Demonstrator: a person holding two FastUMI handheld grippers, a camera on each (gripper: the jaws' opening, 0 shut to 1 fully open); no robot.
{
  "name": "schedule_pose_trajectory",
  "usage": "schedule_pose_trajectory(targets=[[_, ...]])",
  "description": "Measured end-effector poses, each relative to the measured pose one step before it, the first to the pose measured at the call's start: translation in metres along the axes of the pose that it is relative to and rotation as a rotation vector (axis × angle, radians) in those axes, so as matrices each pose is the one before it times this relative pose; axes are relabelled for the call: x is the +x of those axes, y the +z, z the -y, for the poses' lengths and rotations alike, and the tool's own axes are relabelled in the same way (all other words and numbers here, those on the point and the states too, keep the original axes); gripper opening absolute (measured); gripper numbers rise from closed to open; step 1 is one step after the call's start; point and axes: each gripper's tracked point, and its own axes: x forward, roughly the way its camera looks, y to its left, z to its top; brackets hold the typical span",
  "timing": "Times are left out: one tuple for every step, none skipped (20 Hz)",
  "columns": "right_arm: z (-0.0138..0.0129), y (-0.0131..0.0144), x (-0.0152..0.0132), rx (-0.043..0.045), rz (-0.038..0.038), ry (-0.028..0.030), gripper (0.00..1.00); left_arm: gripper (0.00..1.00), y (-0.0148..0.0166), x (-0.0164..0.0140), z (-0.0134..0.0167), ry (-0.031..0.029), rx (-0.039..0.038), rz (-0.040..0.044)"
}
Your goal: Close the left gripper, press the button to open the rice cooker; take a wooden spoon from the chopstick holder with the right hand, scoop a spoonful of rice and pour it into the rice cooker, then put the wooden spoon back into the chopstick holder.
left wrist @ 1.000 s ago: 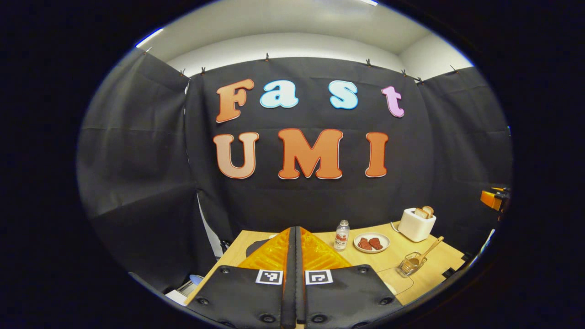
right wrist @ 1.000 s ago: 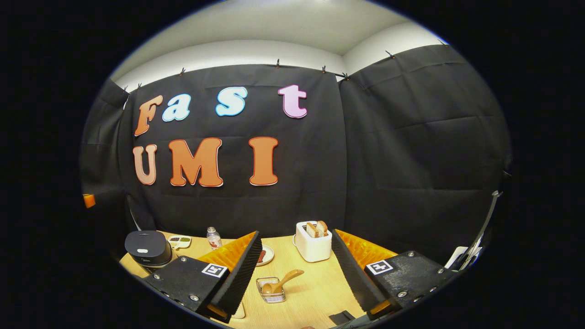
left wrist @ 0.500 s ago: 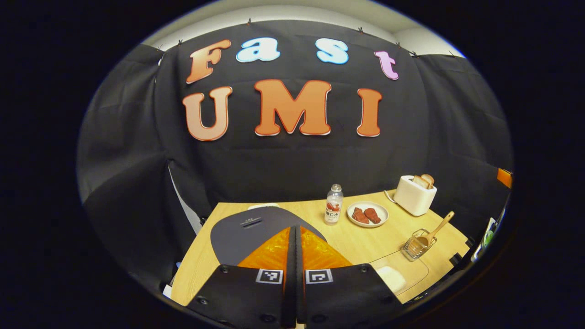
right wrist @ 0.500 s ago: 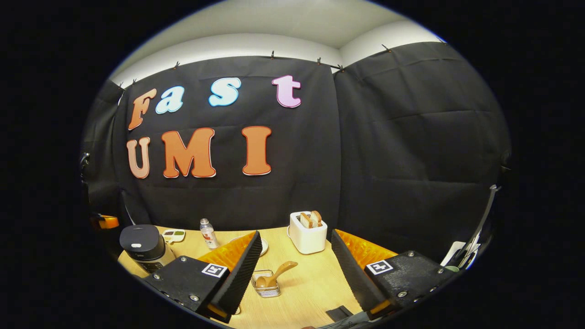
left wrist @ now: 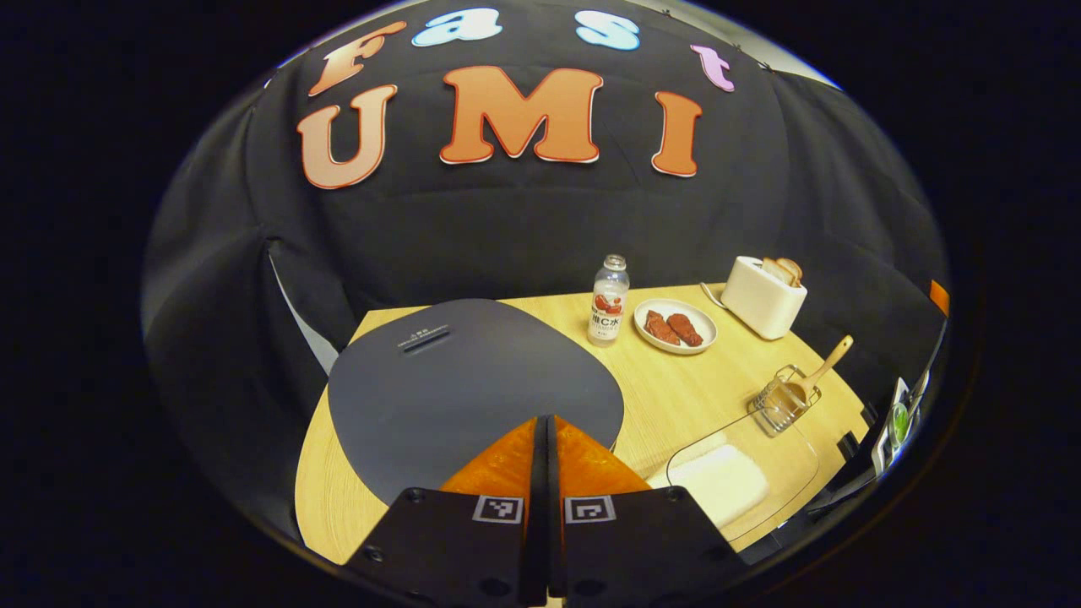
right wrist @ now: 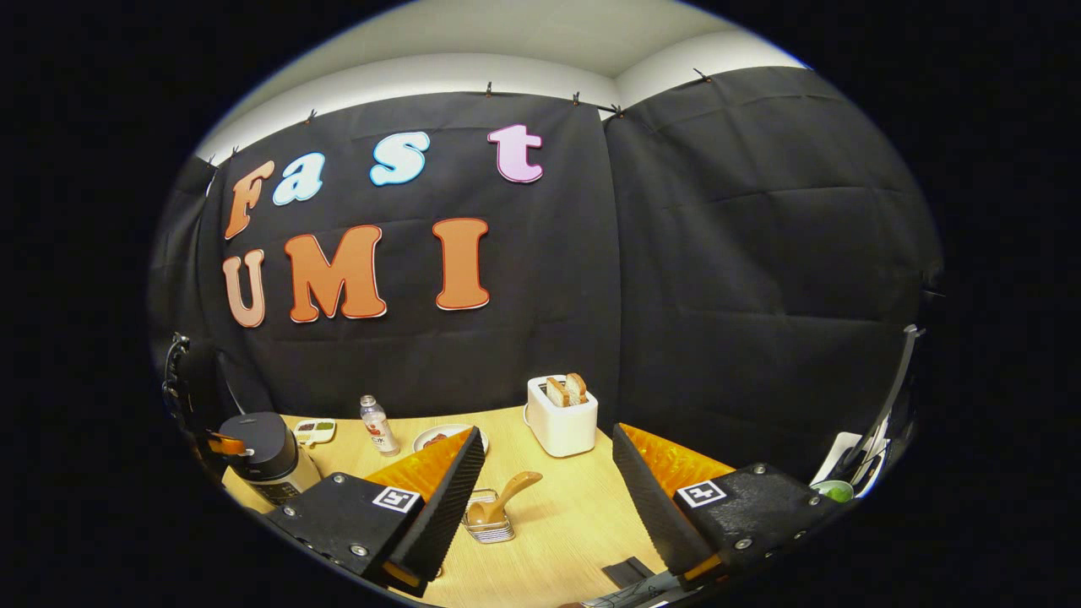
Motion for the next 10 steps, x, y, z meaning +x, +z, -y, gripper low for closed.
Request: schedule_pose_trajectory(targets=[[-0.00068, -0.00012, -0.00007, 0.0029, -0.00086, 0.00198, 0.95, 0.07, -0.00418, 0.00135, -0.00128, -0.00257, 0.00499, -0.01471], [-0.00053, -0.00061, 0.00028, 0.00246, -0.00063, 0.00316, 0.95, 0.02, 0.00541, -0.00218, -0.00029, -0.0059, 0.00357, 0.01497], [-0.00097, -0.00097, 0.00153, 0.00256, -0.00233, 0.0027, 0.95, 0.05, -0.0017, 0.00159, -0.00007, -0.00621, 0.0047, -0.02105], [-0.00136, -0.00116, 0.0006, 0.00246, -0.00367, 0.00451, 0.95, 0.04, -0.00172, 0.00174, -0.00006, -0.0127, 0.00328, -0.02295], [-0.00181, -0.00261, 0.00022, 0.00316, -0.0072, 0.00556, 0.95, 0.05, -0.00586, -0.00278, 0.00163, -0.02023, 0.00791, -0.0496], [-0.00285, -0.00232, -0.00042, 0.0035, -0.00591, 0.00806, 0.95, 0.05, -0.00257, -0.00145, -0.00069, -0.0273, -0.00252, -0.0394], [-0.00167, -0.0008, -0.00029, 0.00237, -0.0025, 0.00734, 0.95, 0.05, -0.00057, 0.00504, -0.00034, -0.0337, -0.01958, -0.02551], [-0.00103, -0.00047, -0.00078, 0.00125, 0.00084, 0.00305, 0.95, 0.05, -0.00148, 0.00143, 0.00034, -0.02401, -0.04325, -0.02145], [0.0003, -0.00143, 0.00031, 0.00095, -0.00004, -0.00113, 1.0, 0.05, 0.00313, 0.00001, -0.00022, -0.0175, -0.02656, 0.00185], [0.00036, -0.00073, -0.00028, 0.00114, -0.00144, -0.00161, 0.95, 0.05, 0.00008, 0.00041, -0.00125, -0.00472, -0.00427, -0.00159]])
